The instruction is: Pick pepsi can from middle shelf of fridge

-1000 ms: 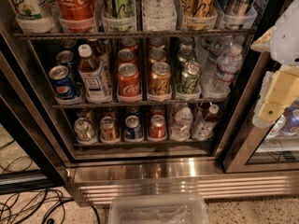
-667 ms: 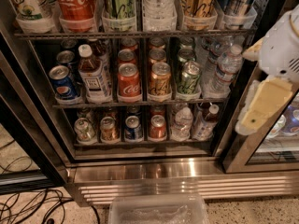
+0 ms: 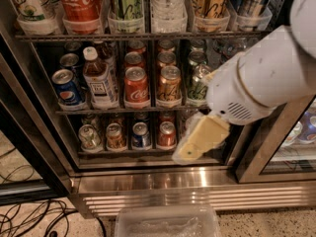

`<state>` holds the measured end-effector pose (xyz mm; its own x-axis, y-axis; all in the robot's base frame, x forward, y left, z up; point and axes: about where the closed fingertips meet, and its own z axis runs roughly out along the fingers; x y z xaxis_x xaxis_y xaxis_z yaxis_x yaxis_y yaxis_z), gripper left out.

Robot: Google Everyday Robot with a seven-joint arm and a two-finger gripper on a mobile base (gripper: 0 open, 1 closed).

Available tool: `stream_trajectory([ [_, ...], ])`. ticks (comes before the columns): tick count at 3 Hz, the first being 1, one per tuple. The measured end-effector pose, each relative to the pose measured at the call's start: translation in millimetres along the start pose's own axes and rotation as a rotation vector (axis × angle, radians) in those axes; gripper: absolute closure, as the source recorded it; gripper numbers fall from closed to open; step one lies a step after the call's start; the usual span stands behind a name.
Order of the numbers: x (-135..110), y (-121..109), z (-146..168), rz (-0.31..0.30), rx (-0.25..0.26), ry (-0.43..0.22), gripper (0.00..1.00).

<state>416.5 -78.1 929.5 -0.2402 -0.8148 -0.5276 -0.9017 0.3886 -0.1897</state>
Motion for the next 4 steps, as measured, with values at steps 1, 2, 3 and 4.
stream_trajectory([
  [1,-52,41,27,-0.076,-0.054,-0.103,0.0],
  [2,-52,41,27,-0.076,-0.054,-0.103,0.0],
  [3,-58,49,41,-0.082,-0.025,-0.136,0.0],
  [4,-64,69,93,-0.105,-0.024,-0.176,0.0],
])
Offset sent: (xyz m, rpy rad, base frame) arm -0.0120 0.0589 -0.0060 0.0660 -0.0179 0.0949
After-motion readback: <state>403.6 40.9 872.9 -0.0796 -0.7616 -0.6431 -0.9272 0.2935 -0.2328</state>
